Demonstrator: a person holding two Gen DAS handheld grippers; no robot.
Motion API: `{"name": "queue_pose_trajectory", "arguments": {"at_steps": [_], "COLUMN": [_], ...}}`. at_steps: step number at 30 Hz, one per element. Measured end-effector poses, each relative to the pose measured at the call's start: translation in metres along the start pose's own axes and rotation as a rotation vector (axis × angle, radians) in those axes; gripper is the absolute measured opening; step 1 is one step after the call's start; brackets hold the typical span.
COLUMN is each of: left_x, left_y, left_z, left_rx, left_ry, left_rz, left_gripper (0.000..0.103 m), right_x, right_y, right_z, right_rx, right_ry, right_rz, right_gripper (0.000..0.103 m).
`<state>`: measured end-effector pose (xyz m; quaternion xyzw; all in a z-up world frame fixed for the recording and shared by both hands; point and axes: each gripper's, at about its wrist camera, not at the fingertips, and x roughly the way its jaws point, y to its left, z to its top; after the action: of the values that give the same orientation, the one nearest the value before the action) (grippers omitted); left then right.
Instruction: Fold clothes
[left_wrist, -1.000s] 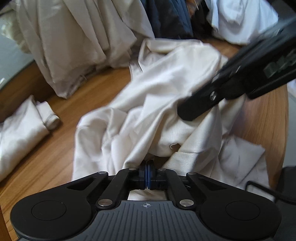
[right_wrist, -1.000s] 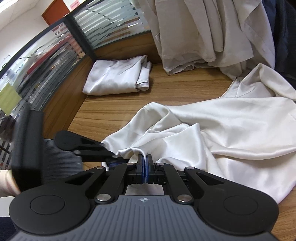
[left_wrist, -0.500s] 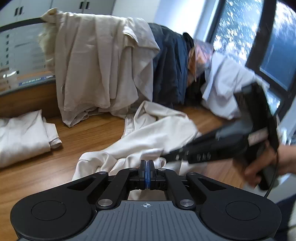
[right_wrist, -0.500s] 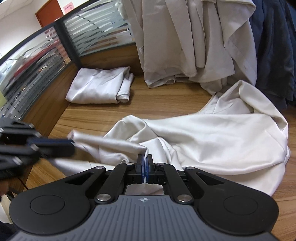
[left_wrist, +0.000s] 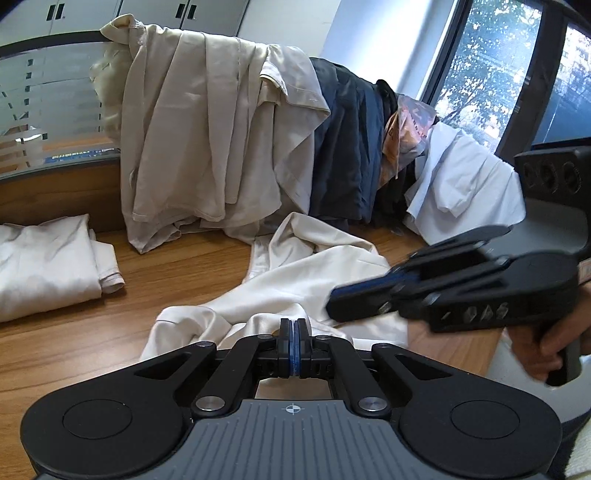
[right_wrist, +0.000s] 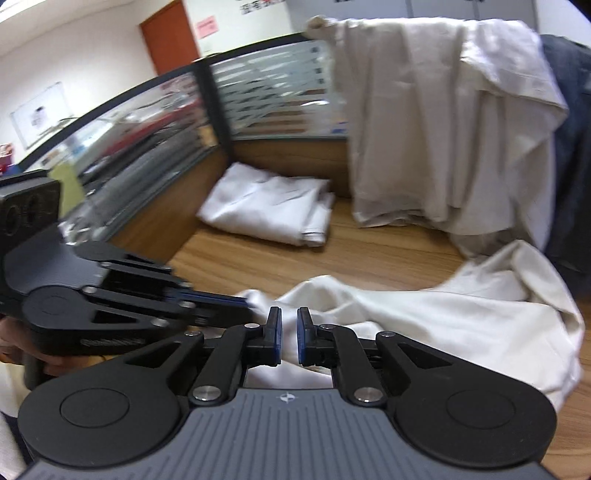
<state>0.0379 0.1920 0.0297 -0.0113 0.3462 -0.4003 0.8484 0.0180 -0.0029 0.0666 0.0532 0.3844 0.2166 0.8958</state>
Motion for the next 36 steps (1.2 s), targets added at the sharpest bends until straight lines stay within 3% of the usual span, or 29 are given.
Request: {"name": "queue_pose_trajectory", "arguments": {"at_steps": [11,20,25,36], "left_x": [0.004,0.013,0.024,0.05], "left_y": [0.014,0.019,0.028,0.059], "left_z": [-0.004,-0.006,-0.012,-0.025], "left_rx": [-0.051,-0.06,-0.091,-0.162], "left_ry": [0.01,0.032,0.06,0.116], "left_rz": [0.034,0.036,0.063,0.129], "left_gripper": [0.003,0.003,0.003,0.003], "right_x": [0.066,0.081,0.106,0.158], "right_y": [0.0,0.003,0.0,-0.007], "right_z": [-0.035,-0.021,-0.024,-0.033], "right_rx": [0.032,0.043,-0.013,-0.029], "right_ry": [0.28,0.218,0.262,0.334], "right_rz": [0.08,0.088,0.023,0.017], "right_gripper": [0.006,0.019,0.026,0.04]}}
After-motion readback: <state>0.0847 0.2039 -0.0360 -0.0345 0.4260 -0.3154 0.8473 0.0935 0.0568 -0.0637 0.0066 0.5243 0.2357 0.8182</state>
